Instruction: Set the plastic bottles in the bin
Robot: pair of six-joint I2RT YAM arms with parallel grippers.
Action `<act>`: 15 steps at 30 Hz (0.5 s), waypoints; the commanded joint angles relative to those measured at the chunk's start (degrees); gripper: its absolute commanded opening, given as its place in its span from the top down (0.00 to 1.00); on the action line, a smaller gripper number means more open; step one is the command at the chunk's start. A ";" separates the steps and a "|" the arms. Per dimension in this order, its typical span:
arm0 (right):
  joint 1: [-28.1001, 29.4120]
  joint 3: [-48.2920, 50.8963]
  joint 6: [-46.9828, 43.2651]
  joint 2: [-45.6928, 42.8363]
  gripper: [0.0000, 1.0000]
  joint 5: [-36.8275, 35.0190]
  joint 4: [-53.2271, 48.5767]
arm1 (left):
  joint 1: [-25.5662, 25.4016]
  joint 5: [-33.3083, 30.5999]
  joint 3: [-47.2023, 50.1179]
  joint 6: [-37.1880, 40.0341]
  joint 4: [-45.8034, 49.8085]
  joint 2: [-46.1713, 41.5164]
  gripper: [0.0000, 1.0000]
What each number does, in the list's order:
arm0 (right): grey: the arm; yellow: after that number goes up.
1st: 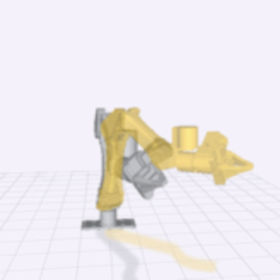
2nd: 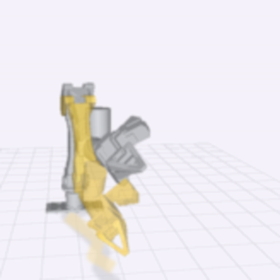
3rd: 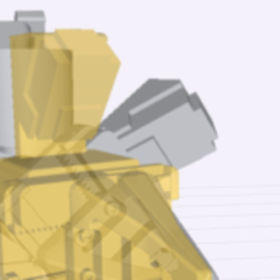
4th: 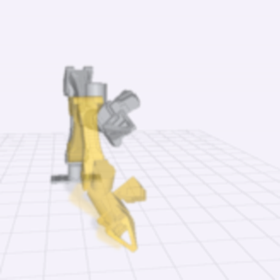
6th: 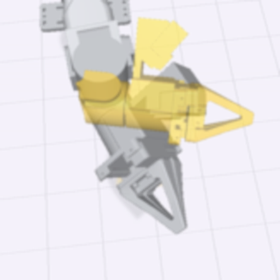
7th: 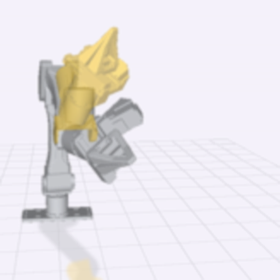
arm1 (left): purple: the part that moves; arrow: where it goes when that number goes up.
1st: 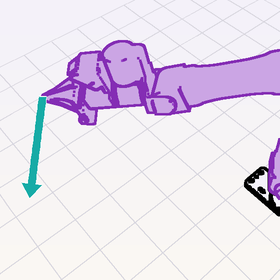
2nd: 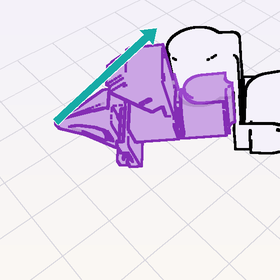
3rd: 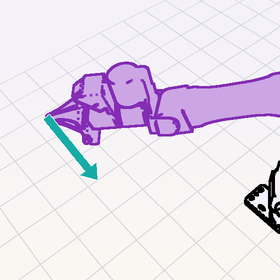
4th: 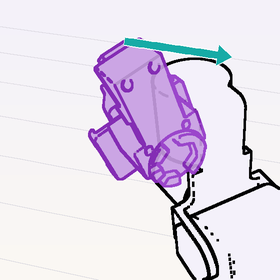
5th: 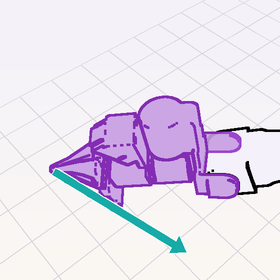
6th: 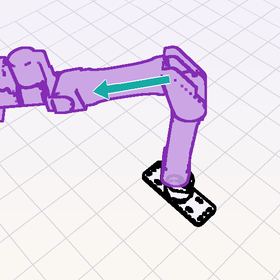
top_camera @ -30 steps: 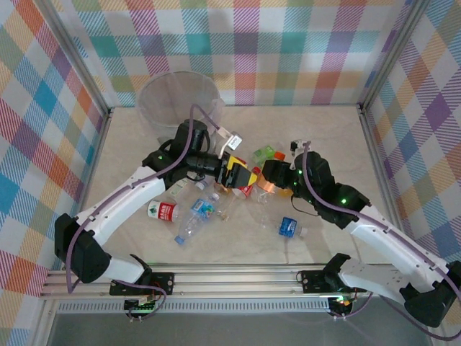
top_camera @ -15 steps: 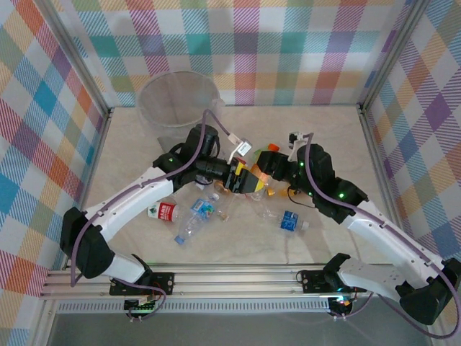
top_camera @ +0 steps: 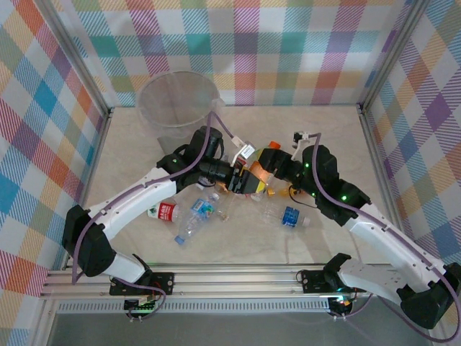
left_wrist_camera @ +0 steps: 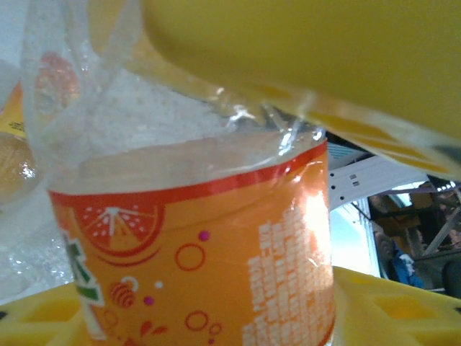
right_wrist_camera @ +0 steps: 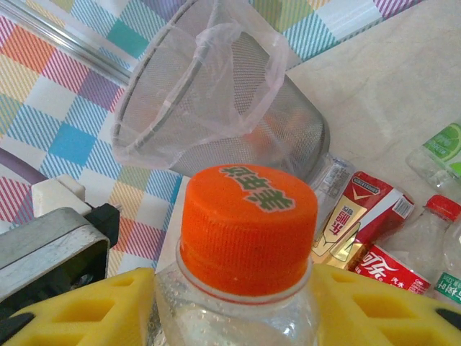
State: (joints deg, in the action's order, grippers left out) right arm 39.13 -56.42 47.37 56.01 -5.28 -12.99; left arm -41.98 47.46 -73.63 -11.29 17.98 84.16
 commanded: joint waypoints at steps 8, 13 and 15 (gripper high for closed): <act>-0.46 1.49 1.45 -0.65 0.38 1.00 2.82 | -1.01 -0.40 -0.37 0.65 0.28 -0.96 0.50; -0.46 2.63 0.24 -2.84 0.16 1.56 1.27 | -1.03 -2.20 -0.84 1.48 1.91 -1.21 0.50; -0.56 3.44 -1.04 -4.77 0.10 2.48 0.35 | -0.90 -2.59 -1.09 1.71 2.57 -1.15 0.50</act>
State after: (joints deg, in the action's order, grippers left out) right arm 38.96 -54.19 48.18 54.37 -4.47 -12.58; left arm -42.26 45.56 -73.65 -10.96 19.33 84.16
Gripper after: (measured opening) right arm 0.866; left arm 0.541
